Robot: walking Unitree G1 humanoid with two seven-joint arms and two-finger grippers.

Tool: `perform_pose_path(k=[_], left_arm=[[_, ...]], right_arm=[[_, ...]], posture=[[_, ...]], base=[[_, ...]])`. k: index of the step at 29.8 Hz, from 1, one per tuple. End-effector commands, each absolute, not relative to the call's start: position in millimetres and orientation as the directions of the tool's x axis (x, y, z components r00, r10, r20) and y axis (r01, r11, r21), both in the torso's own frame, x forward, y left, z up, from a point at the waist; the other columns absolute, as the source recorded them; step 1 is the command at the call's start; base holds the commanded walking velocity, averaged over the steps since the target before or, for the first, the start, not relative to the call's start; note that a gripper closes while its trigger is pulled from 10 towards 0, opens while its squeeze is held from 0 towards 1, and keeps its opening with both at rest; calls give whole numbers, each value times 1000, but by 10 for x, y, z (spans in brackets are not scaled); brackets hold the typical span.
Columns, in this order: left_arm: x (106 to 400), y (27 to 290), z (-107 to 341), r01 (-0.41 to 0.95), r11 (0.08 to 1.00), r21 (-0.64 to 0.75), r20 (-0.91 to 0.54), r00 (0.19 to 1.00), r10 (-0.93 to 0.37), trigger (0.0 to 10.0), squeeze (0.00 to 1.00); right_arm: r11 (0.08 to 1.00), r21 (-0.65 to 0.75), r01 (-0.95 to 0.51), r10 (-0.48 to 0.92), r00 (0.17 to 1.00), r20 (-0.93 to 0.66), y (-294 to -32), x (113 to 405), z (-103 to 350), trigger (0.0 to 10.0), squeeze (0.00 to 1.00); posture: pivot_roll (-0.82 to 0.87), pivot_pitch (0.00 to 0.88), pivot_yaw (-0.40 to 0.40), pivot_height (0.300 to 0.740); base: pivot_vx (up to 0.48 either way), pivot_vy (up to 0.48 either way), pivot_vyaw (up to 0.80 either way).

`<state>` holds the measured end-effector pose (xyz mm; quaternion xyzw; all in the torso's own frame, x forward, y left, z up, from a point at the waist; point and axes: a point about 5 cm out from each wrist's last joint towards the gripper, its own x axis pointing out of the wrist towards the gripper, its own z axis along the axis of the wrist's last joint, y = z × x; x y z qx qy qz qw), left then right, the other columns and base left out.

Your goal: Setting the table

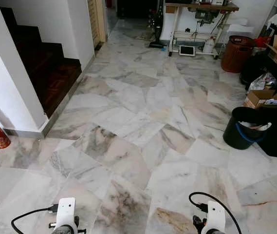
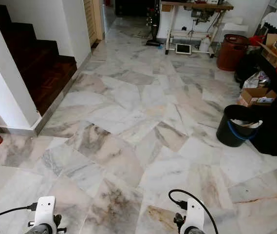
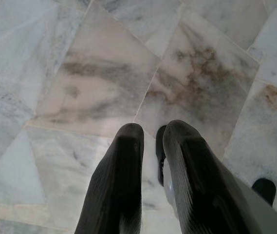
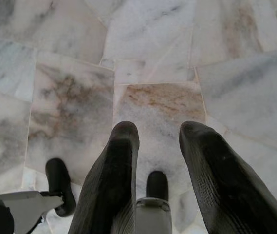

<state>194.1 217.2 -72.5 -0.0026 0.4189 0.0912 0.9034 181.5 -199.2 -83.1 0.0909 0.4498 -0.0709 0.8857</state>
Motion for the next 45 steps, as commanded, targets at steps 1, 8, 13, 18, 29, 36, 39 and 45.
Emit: perform_pose_path(k=[1,8,13,18,29,36,39,45], left_arm=[[1904,2178,-743,-171,982,77,-762,625,169,10000,0],[1839,2212,-769,-198,978,72,-774,607,180,10000,0],[1831,2239,-767,-193,978,79,-773,607,182,10000,0],[1848,2243,-755,-195,978,70,-766,618,178,10000,0],[1871,2200,-750,-189,981,48,-758,633,159,10000,0],[1881,2214,-740,-173,983,53,-753,640,153,10000,0],[1882,2211,-738,-169,984,52,-751,643,151,10000,0],[1895,2198,-732,-186,982,39,-743,652,153,10000,0]], right_arm=[[970,94,225,-54,571,-819,-2000,1805,-838,10000,0],[975,61,214,-69,552,-831,-2016,1775,-852,10000,0],[976,52,212,-72,539,-840,-2008,1751,-866,10000,0],[977,48,210,-73,533,-843,-2003,1738,-873,10000,0],[975,45,217,-79,529,-845,-2024,1717,-879,10000,0],[973,38,227,-88,523,-848,-2054,1686,-887,10000,0],[973,36,227,-90,520,-849,-2064,1676,-890,10000,0],[973,32,227,-92,514,-853,-2082,1652,-898,10000,0]], posture=[[83,0,-43,728],[85,0,-40,728],[86,0,-39,728],[76,0,-34,728],[79,0,-38,728],[77,0,-38,728],[78,0,-41,728],[79,0,-44,728]], base=[[0,0,-719],[0,0,-721],[0,0,-738],[0,0,-735],[0,0,-738],[0,0,-746],[0,0,-746],[0,-247,-746]])
